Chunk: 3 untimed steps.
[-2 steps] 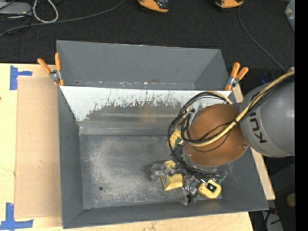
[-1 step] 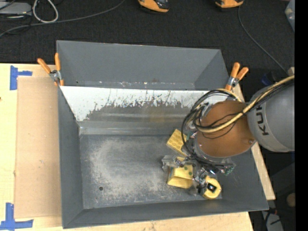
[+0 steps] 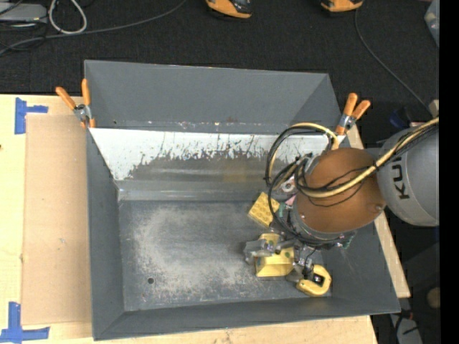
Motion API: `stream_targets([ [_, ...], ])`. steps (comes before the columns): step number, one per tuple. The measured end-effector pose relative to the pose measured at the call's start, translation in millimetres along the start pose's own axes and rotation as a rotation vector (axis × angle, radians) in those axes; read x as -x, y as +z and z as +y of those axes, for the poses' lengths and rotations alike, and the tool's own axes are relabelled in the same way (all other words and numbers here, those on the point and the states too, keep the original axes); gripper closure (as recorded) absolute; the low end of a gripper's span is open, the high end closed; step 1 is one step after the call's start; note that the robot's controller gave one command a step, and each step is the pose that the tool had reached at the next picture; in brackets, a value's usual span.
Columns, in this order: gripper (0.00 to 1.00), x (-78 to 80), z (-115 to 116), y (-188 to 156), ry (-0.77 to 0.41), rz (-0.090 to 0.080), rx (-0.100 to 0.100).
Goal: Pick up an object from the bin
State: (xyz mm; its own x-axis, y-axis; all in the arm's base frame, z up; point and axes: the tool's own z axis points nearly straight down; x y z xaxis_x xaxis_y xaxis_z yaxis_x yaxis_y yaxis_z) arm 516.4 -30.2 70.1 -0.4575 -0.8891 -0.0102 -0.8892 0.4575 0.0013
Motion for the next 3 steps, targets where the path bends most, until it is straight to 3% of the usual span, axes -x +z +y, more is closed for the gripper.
stream_targets([
  [1,1.0,-0.1,0.0,0.0,0.001,0.0,0.0],
  [2,1.0,-0.6,4.1,-25.3,0.001,0.005,0.013],
  [3,1.0,1.0,1.7,-69.8,0.0,0.002,0.005],
])
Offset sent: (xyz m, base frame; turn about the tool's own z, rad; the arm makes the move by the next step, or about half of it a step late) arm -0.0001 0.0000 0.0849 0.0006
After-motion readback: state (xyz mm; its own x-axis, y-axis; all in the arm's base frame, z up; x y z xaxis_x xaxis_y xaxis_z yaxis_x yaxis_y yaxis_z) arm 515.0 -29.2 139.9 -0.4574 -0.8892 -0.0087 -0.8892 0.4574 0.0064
